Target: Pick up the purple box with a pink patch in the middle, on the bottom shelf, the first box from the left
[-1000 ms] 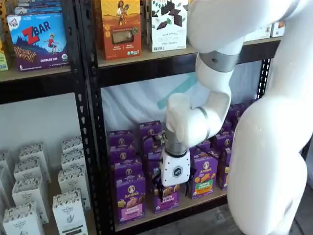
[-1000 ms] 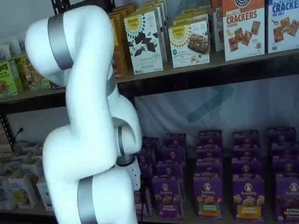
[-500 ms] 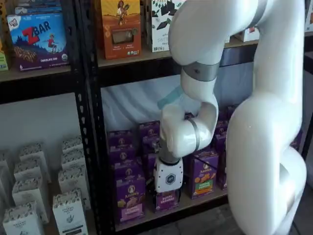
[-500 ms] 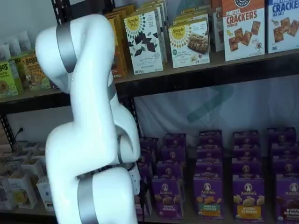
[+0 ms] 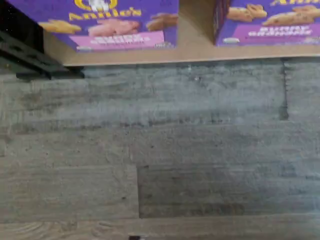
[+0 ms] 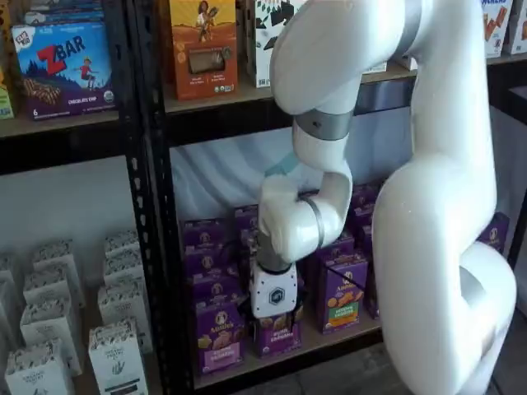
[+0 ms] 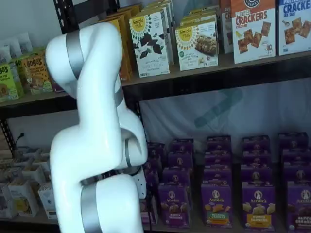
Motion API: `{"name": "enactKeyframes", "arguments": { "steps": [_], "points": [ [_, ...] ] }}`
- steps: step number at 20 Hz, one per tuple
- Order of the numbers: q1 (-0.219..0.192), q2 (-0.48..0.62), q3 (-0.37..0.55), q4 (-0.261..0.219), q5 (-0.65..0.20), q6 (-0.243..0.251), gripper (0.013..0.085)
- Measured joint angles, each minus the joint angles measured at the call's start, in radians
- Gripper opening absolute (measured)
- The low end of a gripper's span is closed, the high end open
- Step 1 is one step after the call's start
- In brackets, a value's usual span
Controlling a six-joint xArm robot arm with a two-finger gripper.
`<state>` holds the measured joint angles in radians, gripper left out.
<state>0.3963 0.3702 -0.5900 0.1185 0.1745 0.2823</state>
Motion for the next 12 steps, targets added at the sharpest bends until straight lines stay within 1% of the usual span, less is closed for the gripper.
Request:
{"name": "enactKeyframes", "arguments": {
  "steps": [1,2,4,6,7,8,9,10,11,12],
  "points": [
    [-0.003,0.012,-0.021,-0.016,0.012,0.013,0.085],
    [-0.009,0.026,-0.043,-0.047,0.022,0.039,0.085],
    [-0.017,0.055,-0.082,-0.094,0.037,0.076,0.085],
    [-0.021,0.08,-0.114,-0.098,0.048,0.076,0.085],
    [-0.023,0.095,-0.132,-0.089,0.056,0.066,0.085],
    [-0.023,0.109,-0.15,-0.07,0.065,0.047,0.085],
    [-0.027,0.121,-0.165,-0.082,0.074,0.056,0.085],
    [-0.032,0.131,-0.177,-0.113,0.074,0.081,0.085],
    [-0.04,0.147,-0.191,-0.159,0.065,0.117,0.085],
    [-0.045,0.159,-0.204,-0.186,0.061,0.138,0.085]
  ]
}}
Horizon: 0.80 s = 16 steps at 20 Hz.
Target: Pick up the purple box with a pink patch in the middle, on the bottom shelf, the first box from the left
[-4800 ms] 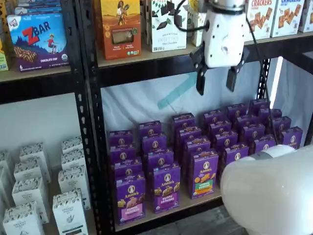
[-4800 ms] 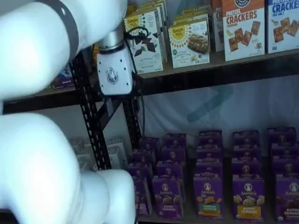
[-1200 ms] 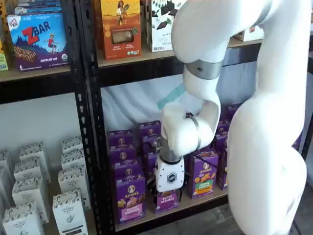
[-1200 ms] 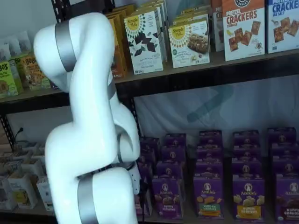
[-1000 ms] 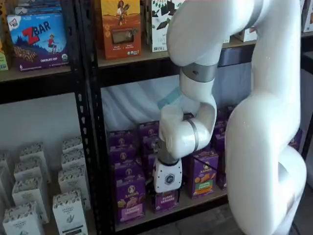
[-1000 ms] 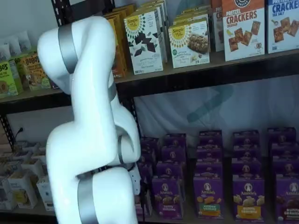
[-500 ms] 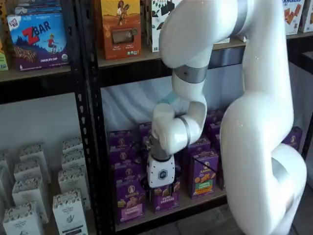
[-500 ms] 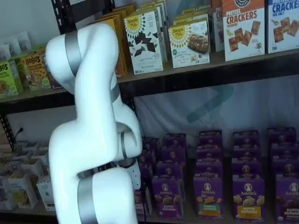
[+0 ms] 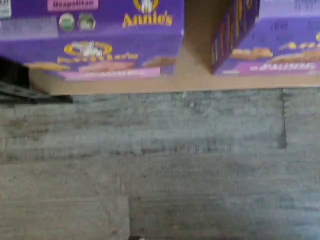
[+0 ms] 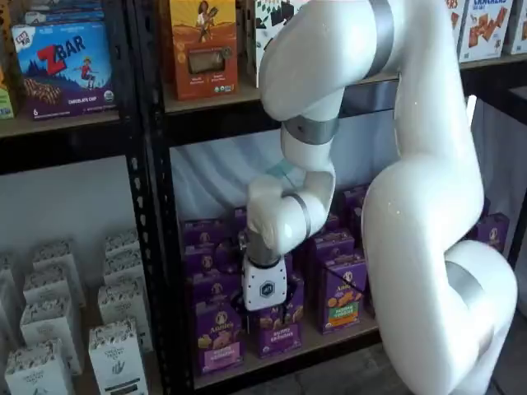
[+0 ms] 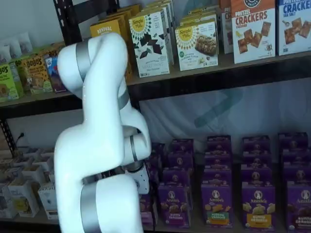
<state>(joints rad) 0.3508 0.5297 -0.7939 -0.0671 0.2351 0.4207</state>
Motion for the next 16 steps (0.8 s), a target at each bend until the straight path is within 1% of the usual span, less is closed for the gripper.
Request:
{"name": "enactKeyframes", "arguments": {
  "steps": [2,3,4,6,8,15,16],
  "points": [
    [-0.011,0.022,-0.026,-0.062,-0.004,0.05,0.085],
    [-0.014,0.032,-0.036,-0.076,-0.01,0.06,0.085],
    [-0.015,0.042,-0.048,-0.075,-0.014,0.057,0.085],
    [-0.014,0.061,-0.072,-0.05,-0.013,0.033,0.085],
    [-0.014,0.079,-0.098,-0.044,-0.006,0.027,0.085],
    [-0.018,0.14,-0.195,-0.093,0.014,0.07,0.085],
    [-0.019,0.146,-0.207,-0.094,0.014,0.07,0.085]
  ]
}}
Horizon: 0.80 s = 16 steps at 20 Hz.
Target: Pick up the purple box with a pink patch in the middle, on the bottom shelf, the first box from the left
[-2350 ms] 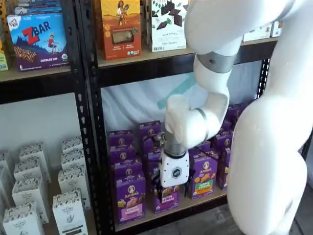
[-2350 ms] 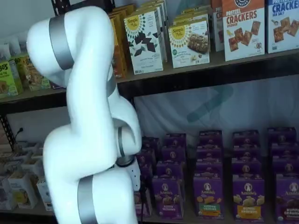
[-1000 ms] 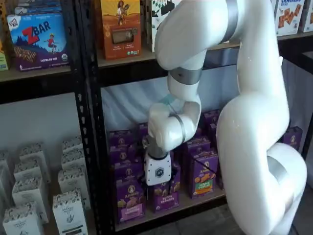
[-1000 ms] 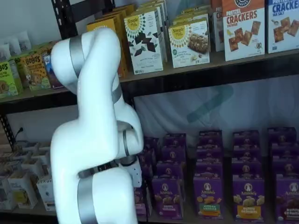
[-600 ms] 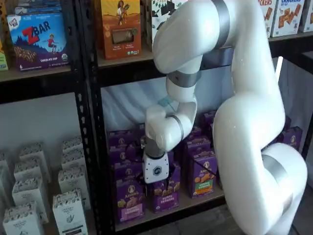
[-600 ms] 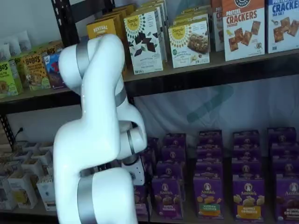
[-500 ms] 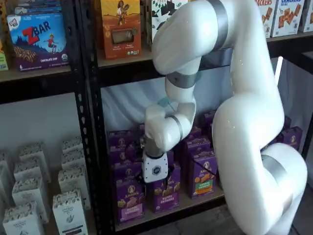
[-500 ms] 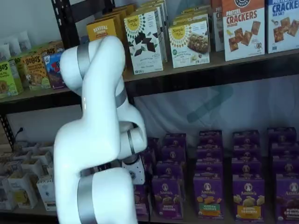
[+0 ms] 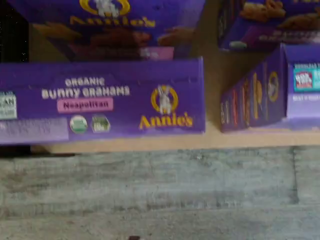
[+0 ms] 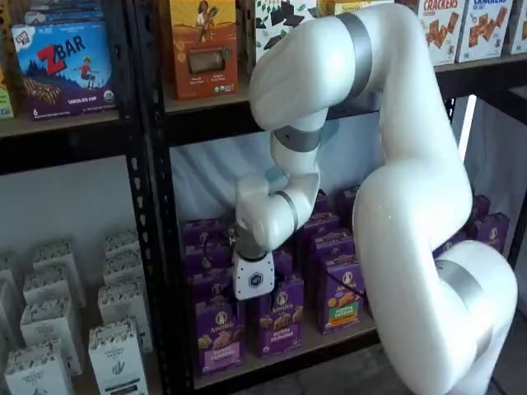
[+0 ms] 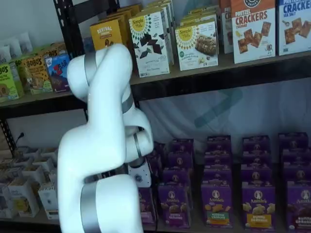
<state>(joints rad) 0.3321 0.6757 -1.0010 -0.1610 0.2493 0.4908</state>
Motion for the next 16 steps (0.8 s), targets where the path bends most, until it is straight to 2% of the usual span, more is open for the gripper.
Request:
{"name": "enactKeyframes", "arguments": {
  "steps": [5,16],
  "points": [
    [0.003,0.009,-0.028,0.033,0.003,-0.029,0.085],
    [0.006,0.02,-0.083,0.005,0.04,-0.001,0.085]
  ]
}}
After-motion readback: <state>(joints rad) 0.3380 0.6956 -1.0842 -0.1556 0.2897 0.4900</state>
